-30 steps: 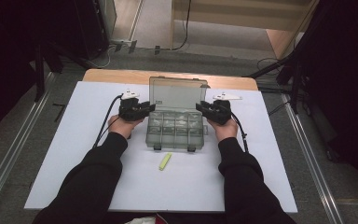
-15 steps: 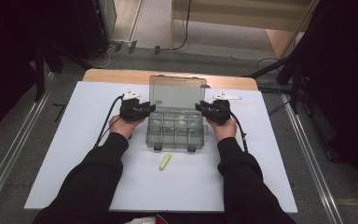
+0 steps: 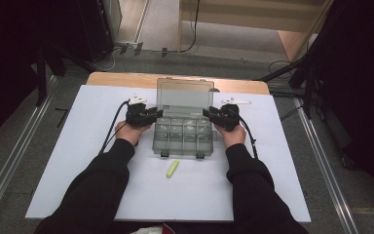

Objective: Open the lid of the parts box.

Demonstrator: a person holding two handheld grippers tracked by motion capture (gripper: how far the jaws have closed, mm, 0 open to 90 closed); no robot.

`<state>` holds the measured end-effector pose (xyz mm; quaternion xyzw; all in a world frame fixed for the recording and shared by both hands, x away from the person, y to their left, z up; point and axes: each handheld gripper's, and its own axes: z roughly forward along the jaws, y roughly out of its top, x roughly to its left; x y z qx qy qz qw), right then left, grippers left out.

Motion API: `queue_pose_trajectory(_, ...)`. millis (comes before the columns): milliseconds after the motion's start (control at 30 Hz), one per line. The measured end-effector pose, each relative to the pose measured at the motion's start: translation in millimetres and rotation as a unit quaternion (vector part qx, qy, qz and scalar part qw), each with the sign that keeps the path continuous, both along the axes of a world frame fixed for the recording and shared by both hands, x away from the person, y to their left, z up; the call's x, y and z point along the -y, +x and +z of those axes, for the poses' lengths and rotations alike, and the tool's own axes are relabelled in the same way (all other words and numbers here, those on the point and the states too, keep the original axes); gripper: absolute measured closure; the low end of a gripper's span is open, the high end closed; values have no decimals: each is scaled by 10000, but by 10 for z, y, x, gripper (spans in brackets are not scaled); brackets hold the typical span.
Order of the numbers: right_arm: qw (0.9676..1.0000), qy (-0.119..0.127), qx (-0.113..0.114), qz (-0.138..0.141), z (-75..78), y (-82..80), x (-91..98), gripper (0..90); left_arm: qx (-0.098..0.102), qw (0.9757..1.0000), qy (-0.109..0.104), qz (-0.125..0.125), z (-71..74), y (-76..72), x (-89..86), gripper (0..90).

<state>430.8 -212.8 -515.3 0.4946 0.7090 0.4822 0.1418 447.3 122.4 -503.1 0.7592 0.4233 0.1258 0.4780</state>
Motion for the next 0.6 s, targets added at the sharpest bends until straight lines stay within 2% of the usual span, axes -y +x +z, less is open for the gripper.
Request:
queue_pose_trajectory(100, 10000, -11, -10, -2, -2, 0, -2, 609, -12, 10000, -55, -25, -10, 8, -4, 639)
queue_pose_trajectory(167, 10000, -31, -16, 2, -6, 2, -4, 599, -144, 9997, -187, -26, -20, 23, -22, 622)
queue_pose_trajectory(333, 9999, -37, -89, 32, -32, 13, -9, 582, -53, 9998, -167, -35, -40, 32, -13, 616)
queue_pose_trajectory(600, 9998, -60, -154, 61, -55, 17, -21, 554, -67, 9996, -262, -52, -66, 51, -24, 580)
